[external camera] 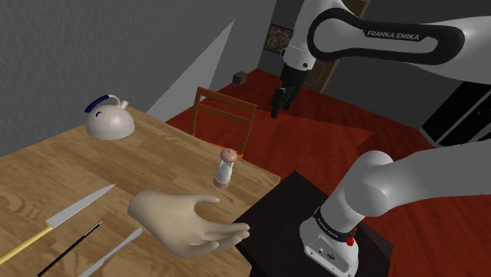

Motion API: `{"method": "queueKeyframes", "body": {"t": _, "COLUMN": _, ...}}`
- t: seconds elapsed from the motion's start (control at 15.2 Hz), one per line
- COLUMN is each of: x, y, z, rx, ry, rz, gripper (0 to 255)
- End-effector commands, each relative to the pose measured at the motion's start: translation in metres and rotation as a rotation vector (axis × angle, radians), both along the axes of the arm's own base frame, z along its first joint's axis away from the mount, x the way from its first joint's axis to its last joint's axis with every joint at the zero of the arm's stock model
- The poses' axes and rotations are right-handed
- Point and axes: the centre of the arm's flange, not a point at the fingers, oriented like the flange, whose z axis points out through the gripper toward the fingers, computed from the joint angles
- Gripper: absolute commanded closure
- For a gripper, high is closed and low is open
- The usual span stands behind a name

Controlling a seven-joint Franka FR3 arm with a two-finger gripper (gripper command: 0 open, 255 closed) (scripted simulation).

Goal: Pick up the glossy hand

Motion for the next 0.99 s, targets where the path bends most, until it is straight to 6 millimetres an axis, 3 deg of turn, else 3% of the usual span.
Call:
{"method": "queueKeyframes", "body": {"t": 0.0, "x": 0.007, "y": 0.019, "z": -0.022, "rx": 0.0, "ry": 0.006, "rz": 0.033, "gripper": 0}}
{"method": "queueKeyframes", "body": {"t": 0.92, "x": 0.034, "y": 0.147, "z": -0.155, "rx": -0.003, "ry": 0.052, "rz": 0.266, "gripper": 0}}
